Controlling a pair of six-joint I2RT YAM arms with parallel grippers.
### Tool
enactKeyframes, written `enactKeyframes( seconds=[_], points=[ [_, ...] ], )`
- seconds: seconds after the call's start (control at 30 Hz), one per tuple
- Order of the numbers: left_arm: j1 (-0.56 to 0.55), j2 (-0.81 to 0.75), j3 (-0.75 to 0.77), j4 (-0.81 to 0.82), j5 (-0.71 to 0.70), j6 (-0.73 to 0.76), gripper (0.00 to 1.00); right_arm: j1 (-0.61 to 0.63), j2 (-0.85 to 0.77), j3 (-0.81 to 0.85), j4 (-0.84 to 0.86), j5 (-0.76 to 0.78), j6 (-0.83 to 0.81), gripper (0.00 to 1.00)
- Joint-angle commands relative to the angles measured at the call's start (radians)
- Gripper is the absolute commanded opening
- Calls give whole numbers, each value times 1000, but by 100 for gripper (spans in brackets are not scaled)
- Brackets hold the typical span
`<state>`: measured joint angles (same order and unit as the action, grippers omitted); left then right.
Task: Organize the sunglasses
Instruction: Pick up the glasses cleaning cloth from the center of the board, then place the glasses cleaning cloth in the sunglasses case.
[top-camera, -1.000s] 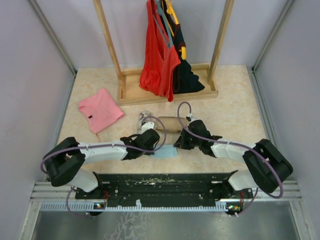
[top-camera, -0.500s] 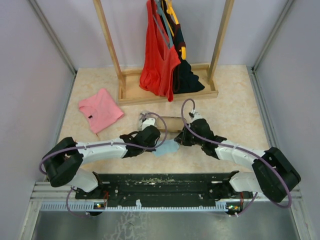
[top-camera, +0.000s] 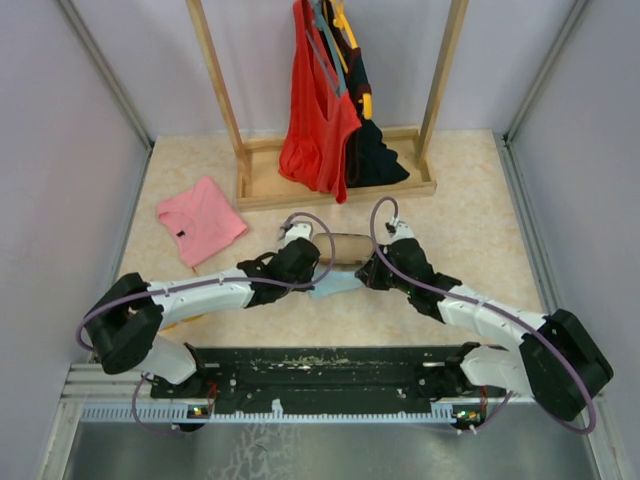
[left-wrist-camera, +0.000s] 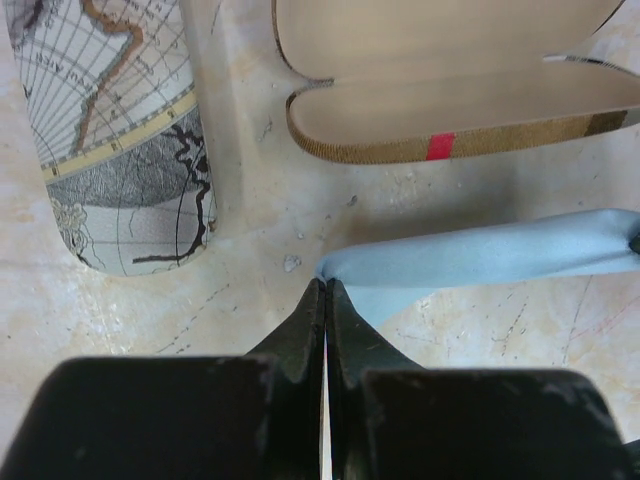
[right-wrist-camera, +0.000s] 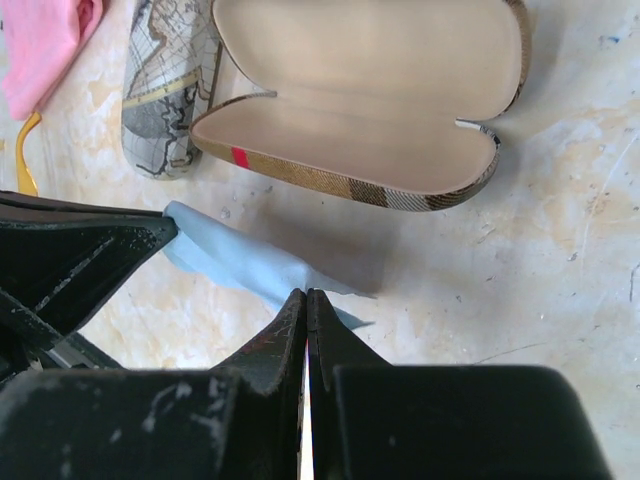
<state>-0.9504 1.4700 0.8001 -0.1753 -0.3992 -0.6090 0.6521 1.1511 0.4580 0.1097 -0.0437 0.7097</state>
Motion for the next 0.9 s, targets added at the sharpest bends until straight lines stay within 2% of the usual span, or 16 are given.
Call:
enactKeyframes(
  seconds=[0.0, 0.53, 0.87],
  points=[
    [22, -14, 49, 58, 19, 51, 0, 7, -56, 10, 8, 69, -21, 0],
    [90, 148, 251, 96, 96, 152, 0, -61, -11, 125, -11, 133, -40, 0],
    [146, 195, 276, 117, 135, 169, 0, -113, 93, 208, -11, 123, -89, 0]
  ],
)
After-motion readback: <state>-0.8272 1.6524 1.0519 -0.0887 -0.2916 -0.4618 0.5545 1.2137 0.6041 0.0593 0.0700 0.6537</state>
